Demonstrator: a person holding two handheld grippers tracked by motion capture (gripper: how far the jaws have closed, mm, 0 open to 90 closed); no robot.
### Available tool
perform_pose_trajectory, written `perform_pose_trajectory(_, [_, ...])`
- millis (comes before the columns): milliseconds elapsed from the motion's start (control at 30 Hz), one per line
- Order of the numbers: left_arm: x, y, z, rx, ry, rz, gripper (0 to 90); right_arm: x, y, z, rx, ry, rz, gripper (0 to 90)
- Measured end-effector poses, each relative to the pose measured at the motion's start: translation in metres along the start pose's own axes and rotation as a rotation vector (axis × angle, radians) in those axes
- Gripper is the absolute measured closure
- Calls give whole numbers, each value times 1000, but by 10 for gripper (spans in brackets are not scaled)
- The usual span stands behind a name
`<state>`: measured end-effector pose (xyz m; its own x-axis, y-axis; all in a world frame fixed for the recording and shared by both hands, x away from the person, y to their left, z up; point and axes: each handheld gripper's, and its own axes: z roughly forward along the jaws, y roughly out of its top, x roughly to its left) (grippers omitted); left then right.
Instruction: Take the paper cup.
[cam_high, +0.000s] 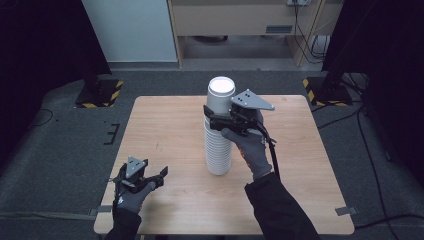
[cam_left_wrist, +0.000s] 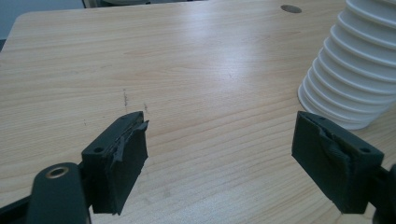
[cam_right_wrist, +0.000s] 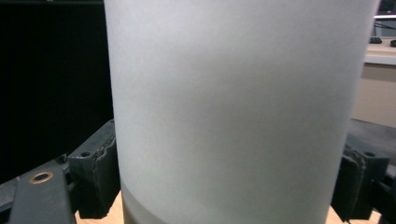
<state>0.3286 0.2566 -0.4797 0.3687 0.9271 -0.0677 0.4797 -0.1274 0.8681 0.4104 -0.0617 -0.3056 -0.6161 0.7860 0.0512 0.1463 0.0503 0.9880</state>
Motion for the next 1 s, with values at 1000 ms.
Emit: perform_pose_trajectory(1000, [-1, 0, 1, -2, -11, -3, 174, -3, 43, -10, -93, 15, 40, 148])
